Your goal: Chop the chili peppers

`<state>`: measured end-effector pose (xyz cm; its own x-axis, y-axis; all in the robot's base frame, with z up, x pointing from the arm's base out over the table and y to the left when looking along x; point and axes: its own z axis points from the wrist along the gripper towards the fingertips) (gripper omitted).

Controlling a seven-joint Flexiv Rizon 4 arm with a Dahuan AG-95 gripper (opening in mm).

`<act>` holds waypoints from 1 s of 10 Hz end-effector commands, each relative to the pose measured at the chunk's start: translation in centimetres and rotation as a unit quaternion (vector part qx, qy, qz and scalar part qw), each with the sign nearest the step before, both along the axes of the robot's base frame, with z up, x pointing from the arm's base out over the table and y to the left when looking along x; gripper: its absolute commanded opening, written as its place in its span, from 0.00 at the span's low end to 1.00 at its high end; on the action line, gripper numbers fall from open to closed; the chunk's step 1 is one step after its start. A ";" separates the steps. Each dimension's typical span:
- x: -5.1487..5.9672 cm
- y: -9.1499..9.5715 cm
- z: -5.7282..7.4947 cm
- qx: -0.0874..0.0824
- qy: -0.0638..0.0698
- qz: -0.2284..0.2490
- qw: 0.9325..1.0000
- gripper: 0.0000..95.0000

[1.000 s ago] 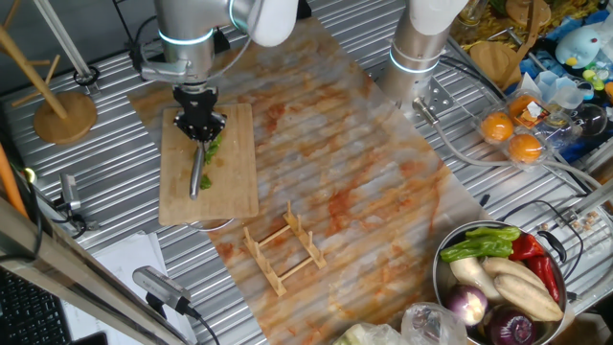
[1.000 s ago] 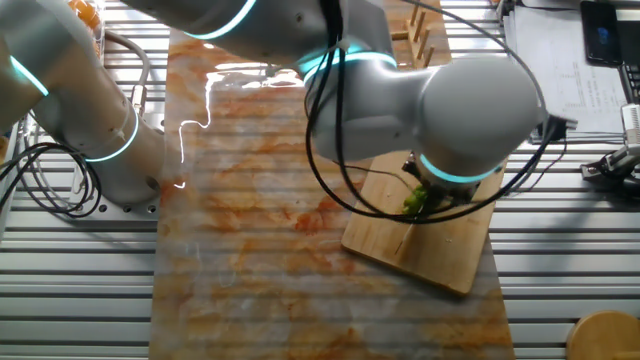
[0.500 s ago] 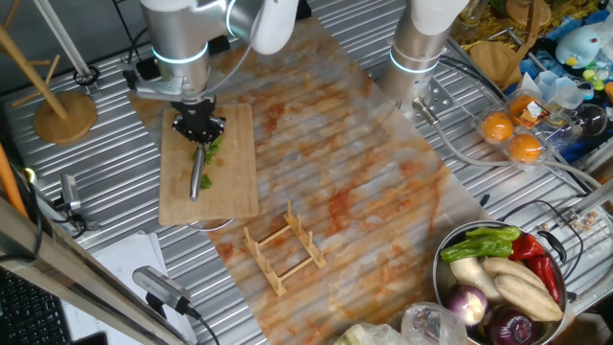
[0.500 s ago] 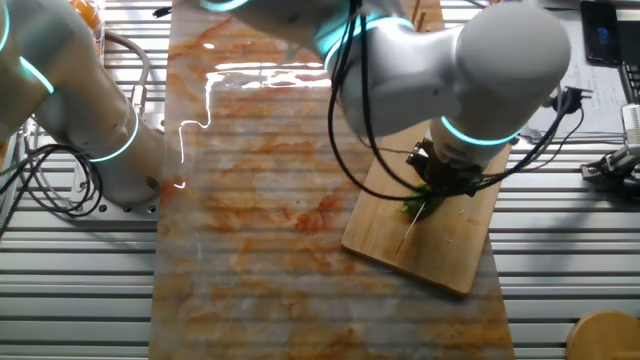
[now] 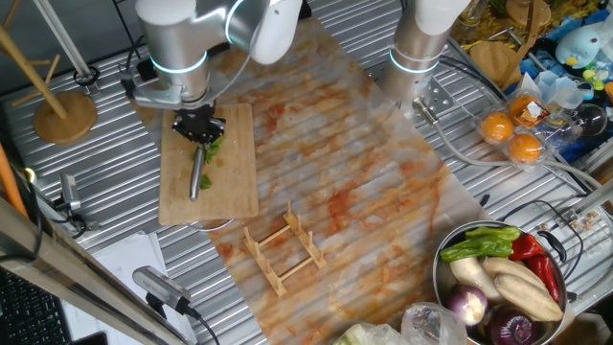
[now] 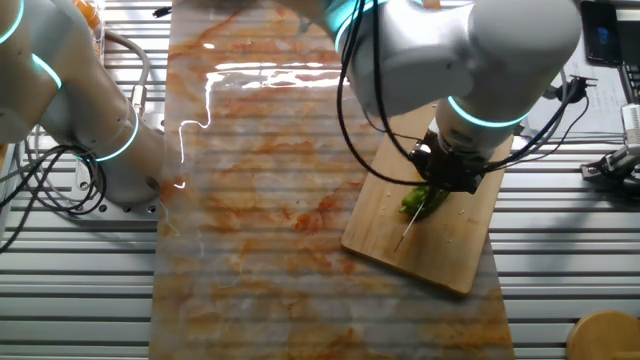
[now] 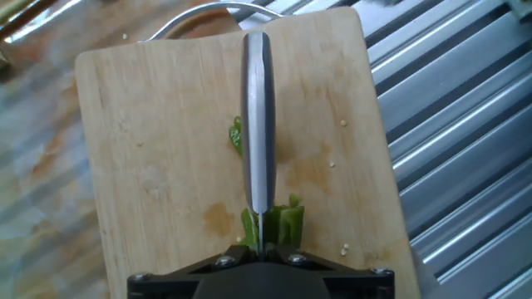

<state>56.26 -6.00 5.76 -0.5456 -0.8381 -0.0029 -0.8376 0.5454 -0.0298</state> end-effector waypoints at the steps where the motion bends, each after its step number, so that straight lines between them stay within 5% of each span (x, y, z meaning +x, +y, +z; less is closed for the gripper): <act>1: -0.1 0.0 0.1 0.000 0.008 -0.001 1.000 0.20; 3: -0.1 0.0 0.0 -0.008 0.009 -0.003 1.000 0.20; 4: -0.1 0.0 0.0 -0.018 0.010 -0.003 1.000 0.00; 10: -0.5 -0.4 0.6 -0.033 0.032 -0.013 0.999 0.00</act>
